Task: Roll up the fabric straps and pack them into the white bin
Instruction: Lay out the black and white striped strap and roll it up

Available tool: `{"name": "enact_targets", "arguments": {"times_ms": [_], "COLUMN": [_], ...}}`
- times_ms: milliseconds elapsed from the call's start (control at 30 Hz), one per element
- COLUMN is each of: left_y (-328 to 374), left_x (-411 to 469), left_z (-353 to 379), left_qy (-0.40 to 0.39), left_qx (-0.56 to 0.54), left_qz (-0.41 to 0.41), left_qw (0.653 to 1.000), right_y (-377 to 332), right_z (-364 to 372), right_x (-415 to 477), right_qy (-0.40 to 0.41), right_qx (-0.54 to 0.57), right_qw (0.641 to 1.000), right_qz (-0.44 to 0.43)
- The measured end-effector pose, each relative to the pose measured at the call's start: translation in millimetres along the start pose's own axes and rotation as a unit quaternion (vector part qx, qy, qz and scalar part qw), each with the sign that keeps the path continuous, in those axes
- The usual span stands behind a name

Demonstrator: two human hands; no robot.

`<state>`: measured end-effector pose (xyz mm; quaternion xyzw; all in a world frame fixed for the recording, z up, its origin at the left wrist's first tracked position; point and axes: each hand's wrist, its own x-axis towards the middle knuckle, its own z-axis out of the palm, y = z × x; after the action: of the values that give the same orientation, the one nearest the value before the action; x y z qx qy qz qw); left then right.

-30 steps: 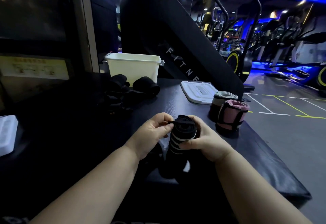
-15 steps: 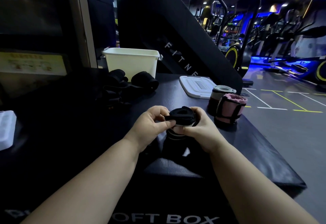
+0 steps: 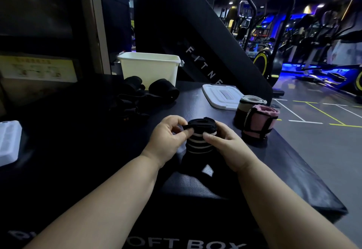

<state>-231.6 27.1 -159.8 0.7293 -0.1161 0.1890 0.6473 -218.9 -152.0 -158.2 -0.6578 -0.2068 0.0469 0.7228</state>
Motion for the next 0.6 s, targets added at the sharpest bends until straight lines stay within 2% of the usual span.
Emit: {"name": "enact_targets", "arguments": {"times_ms": [100, 367, 600], "left_y": [0.6, 6.2, 9.7], "left_x": [0.7, -6.7, -4.7], "left_z": [0.6, 4.3, 3.6], "left_qy": [0.012, -0.032, -0.029], "left_qx": [0.067, 0.100, 0.116], "left_qz": [0.053, 0.125, 0.080], "left_qw": [0.996, 0.987, 0.990], "right_y": [-0.7, -0.5, 2.5], "right_z": [3.8, 5.2, 5.1], "right_x": [-0.4, 1.6, 4.5], "right_qy": [0.025, 0.100, 0.136], "right_qx": [-0.017, -0.023, -0.058], "right_qw": [1.000, 0.995, 0.989], "right_qz": [-0.009, 0.012, 0.007]}}
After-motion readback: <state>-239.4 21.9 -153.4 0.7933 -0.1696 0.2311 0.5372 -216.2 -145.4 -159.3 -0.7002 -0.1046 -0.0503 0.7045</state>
